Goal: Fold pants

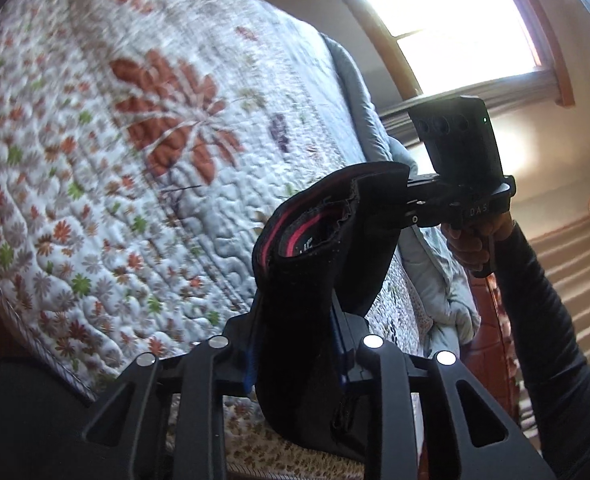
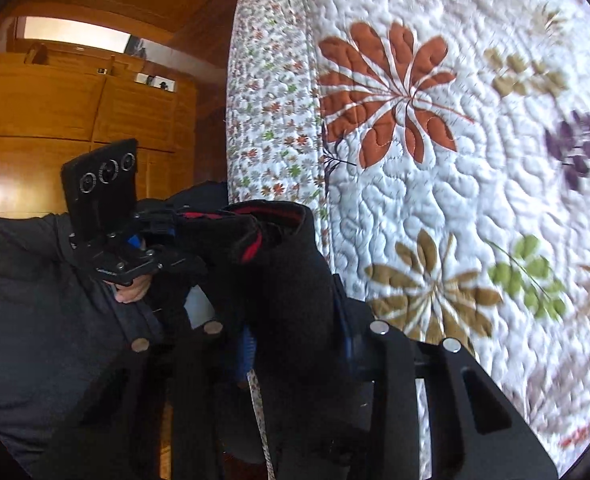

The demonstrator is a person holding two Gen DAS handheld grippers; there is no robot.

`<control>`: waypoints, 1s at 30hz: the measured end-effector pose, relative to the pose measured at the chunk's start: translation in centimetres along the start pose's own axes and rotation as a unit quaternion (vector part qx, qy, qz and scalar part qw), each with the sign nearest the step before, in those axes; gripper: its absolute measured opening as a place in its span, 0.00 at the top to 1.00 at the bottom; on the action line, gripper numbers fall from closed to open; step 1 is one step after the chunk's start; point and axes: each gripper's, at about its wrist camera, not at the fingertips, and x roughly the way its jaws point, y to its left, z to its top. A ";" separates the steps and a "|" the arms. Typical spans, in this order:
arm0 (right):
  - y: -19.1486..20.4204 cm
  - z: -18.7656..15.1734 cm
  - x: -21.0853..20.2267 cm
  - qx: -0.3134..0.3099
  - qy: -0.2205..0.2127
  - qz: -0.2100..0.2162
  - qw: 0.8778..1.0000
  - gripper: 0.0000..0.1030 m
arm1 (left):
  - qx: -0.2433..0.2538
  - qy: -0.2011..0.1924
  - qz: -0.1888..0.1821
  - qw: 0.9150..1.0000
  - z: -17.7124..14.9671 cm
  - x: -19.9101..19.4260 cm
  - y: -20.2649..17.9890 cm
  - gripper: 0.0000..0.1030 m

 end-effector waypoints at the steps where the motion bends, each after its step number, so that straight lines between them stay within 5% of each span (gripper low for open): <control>1: 0.9 -0.7 -0.9 -0.002 -0.007 -0.012 1.000 0.70 | 0.012 0.000 0.000 1.000 -0.1 -0.3 -1.0 0.74; 20: 13.9 -12.4 -8.9 0.015 -0.079 -0.219 0.973 0.75 | 0.204 0.016 0.000 0.979 -4.4 -3.7 -16.7 0.80; 30: 17.0 -17.8 -9.5 0.060 -0.106 -0.271 0.955 0.75 | 0.269 0.034 -0.001 0.963 -6.9 -3.4 -21.3 0.80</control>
